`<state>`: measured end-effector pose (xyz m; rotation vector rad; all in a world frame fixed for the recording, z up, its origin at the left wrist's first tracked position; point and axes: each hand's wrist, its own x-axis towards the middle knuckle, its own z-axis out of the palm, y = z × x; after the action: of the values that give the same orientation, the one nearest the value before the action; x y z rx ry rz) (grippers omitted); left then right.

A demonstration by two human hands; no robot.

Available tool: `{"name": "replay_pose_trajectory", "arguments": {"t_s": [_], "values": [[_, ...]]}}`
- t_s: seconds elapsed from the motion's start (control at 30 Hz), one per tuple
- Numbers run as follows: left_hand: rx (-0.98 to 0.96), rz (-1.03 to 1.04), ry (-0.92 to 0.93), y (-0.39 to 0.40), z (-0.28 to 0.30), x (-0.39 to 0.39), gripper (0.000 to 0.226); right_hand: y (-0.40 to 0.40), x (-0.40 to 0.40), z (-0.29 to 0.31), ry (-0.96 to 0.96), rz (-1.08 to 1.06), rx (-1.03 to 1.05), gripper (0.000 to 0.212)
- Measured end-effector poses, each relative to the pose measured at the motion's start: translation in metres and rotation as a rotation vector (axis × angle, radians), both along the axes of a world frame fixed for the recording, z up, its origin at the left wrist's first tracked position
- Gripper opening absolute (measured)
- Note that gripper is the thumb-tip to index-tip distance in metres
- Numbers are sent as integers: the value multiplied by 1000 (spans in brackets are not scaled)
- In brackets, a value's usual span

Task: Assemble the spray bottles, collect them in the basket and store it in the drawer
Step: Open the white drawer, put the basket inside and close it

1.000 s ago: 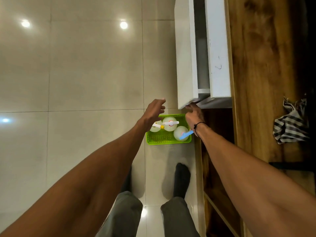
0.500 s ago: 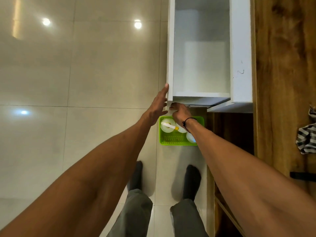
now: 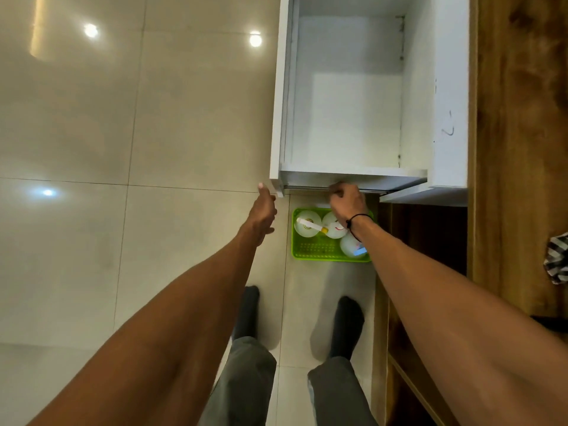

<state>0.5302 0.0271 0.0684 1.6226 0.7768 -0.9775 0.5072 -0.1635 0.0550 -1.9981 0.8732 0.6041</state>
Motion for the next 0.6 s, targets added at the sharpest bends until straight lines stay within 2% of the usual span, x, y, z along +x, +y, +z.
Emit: {"name": "replay_pose_trajectory", "arguments": {"t_s": [0.07, 0.27, 0.47, 0.6], "values": [[-20, -12, 38, -4, -8, -13, 82, -21, -13, -2, 24, -76, -49, 27], [-57, -84, 77, -31, -27, -30, 81, -76, -50, -12, 97, -299, -37, 43], [73, -111, 95, -29, -74, -47, 87, -100, -67, -44, 248, -344, 76, 61], [39, -134, 139, -32, -94, -59, 84, -105, -71, -72, 292, -351, 192, 77]]}}
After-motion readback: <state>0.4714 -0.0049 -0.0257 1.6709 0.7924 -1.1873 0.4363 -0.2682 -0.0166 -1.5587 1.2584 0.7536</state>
